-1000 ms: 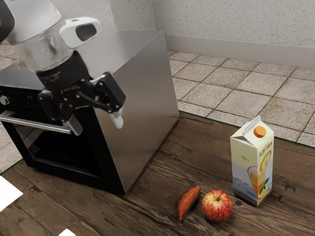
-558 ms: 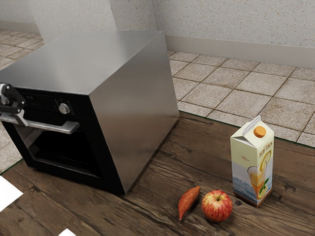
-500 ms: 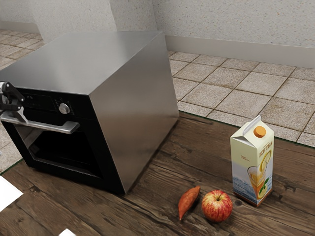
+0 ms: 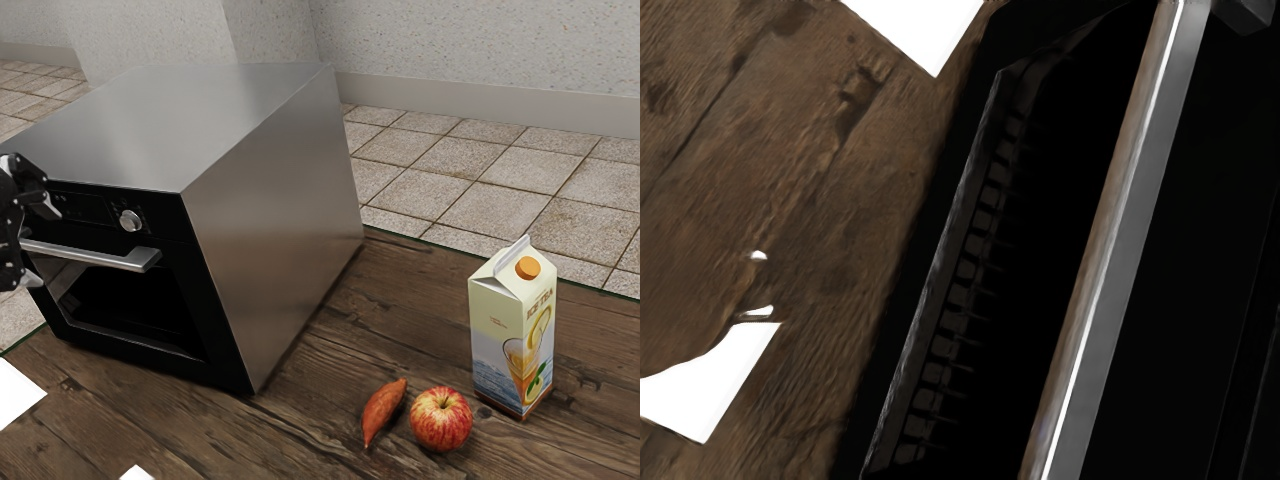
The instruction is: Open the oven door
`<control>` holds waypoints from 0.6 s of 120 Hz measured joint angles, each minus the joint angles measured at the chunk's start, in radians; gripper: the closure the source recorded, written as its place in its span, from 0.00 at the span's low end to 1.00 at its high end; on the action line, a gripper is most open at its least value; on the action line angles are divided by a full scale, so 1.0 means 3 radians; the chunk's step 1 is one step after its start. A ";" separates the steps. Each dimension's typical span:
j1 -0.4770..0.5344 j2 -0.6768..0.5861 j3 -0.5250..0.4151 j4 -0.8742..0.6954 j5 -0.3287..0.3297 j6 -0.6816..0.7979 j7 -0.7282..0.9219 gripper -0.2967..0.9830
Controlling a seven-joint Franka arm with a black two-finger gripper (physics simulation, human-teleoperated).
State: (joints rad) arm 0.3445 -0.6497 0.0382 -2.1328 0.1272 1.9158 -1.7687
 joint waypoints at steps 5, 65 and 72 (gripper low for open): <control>0.0021 -0.0003 -0.0002 -0.0020 -0.0007 0.0045 -0.0020 0.23; 0.0153 0.0072 0.0006 -0.0357 -0.0078 0.0460 -0.0151 0.23; 0.0161 0.0083 0.0006 -0.0389 -0.0082 0.0496 -0.0160 0.23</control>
State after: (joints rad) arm 0.3928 -0.6250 0.0399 -2.2494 0.1025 2.0647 -1.8168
